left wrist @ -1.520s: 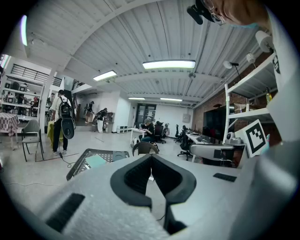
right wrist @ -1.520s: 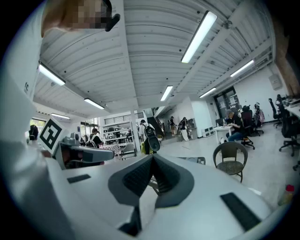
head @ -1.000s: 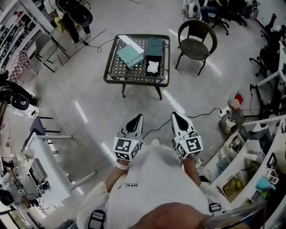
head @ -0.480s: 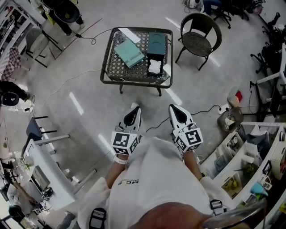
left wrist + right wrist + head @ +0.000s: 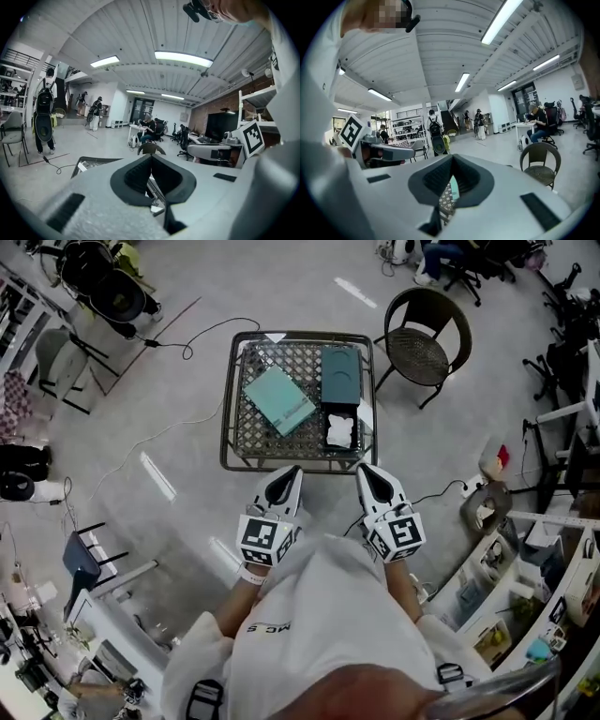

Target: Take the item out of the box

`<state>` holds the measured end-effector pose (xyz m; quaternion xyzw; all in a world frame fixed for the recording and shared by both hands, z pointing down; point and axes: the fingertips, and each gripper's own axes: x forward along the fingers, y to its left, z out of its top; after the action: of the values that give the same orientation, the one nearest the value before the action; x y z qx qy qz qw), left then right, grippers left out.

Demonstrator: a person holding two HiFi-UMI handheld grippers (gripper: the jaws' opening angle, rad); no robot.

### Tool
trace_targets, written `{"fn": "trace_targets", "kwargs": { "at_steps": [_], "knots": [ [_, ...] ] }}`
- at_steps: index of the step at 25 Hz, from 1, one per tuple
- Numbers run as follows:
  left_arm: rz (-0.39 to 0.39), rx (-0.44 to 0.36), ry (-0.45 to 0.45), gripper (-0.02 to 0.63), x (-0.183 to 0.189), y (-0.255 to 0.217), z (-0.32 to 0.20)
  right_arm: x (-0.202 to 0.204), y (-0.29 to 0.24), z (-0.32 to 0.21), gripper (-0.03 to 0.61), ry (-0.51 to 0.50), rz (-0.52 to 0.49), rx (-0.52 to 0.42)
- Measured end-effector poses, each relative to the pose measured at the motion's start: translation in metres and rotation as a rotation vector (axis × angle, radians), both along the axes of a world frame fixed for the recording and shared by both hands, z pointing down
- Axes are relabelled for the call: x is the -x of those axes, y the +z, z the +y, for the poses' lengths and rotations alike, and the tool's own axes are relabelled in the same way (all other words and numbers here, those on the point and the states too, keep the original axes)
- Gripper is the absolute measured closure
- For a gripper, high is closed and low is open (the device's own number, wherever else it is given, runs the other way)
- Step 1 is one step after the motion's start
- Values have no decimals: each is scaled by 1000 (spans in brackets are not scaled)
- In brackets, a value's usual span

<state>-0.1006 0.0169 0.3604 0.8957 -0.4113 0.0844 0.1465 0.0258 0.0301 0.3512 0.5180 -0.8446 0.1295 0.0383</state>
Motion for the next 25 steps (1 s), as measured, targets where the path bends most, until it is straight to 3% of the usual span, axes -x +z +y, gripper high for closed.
{"fn": "trace_targets", "kwargs": {
  "at_steps": [7, 12, 17, 25],
  "knots": [
    [-15, 17, 54, 586, 7, 0, -54, 10, 4, -63, 569, 31, -16, 23],
    [-16, 38, 38, 586, -8, 1, -72, 0, 16, -90, 569, -5, -5, 40],
    [-19, 60, 22, 586, -28, 4, -81, -17, 26, -106, 569, -63, 69, 45],
    [-86, 109, -12, 586, -46, 54, -95, -34, 86, -121, 569, -115, 128, 122]
  ]
}}
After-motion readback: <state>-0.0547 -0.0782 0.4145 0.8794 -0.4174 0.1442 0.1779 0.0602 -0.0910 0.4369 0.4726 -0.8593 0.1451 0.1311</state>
